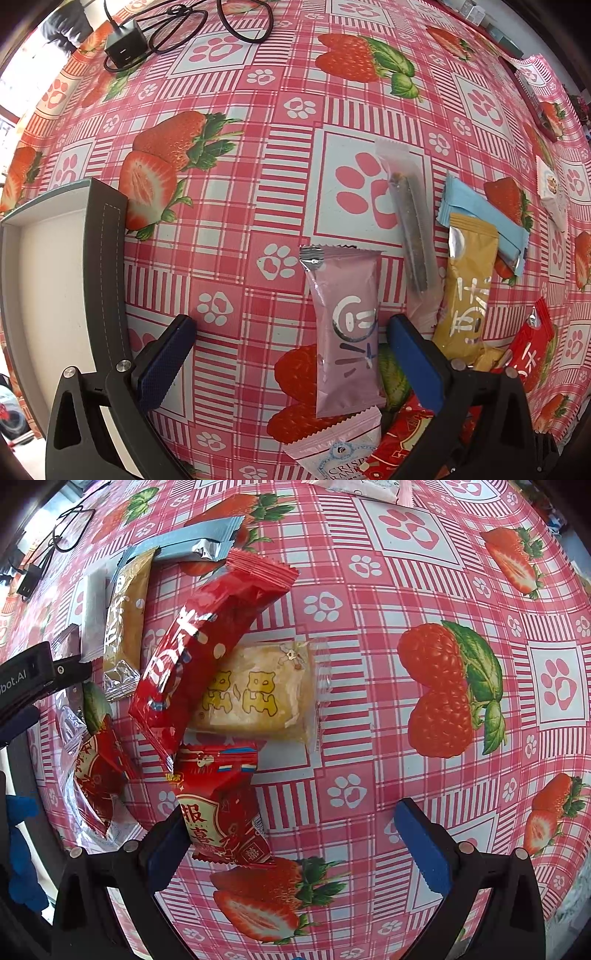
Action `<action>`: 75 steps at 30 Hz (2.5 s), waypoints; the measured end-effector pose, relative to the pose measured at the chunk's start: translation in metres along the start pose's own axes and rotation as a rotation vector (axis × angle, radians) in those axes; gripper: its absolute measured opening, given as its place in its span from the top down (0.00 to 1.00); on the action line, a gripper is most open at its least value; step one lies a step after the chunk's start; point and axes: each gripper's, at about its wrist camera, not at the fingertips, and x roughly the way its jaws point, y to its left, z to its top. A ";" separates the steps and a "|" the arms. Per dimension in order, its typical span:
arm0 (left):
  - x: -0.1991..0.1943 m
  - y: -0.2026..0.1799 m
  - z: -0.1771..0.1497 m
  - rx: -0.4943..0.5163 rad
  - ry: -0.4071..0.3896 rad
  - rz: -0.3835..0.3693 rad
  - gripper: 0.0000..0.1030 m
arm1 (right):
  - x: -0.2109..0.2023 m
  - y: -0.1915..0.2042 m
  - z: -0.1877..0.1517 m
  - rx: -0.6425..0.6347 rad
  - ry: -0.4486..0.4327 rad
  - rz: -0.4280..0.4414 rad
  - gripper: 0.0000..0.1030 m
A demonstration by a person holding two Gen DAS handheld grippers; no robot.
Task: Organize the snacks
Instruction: 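Move left tool over the pink bar while right tool approaches the red candy, then close left gripper on the pink bar while right gripper grasps the red candy, then carry both snacks over the white tray and open both grippers to drop them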
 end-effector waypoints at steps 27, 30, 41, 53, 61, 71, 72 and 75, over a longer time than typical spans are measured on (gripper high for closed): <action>-0.024 -0.070 -0.001 0.265 0.041 -0.011 0.75 | -0.022 0.009 0.018 -0.109 0.030 0.050 0.73; -0.043 -0.060 -0.007 0.259 0.016 -0.044 0.75 | -0.028 0.000 0.017 -0.080 0.028 0.124 0.76; -0.112 -0.032 -0.046 0.330 -0.106 -0.018 0.75 | -0.080 -0.020 0.016 -0.080 -0.043 0.221 0.76; -0.130 0.049 -0.068 0.222 -0.126 -0.004 0.75 | -0.109 0.046 -0.014 -0.219 -0.084 0.262 0.76; -0.110 0.132 -0.093 0.066 -0.072 0.052 0.75 | -0.116 0.148 -0.016 -0.448 -0.074 0.283 0.76; -0.079 0.207 -0.125 -0.122 0.020 0.050 0.73 | -0.098 0.263 -0.047 -0.711 -0.012 0.301 0.76; -0.078 0.211 -0.127 -0.136 0.026 0.050 0.70 | -0.095 0.270 -0.049 -0.725 -0.004 0.297 0.76; -0.080 0.225 -0.134 -0.197 0.016 0.046 0.29 | -0.086 0.284 -0.052 -0.761 0.024 0.278 0.73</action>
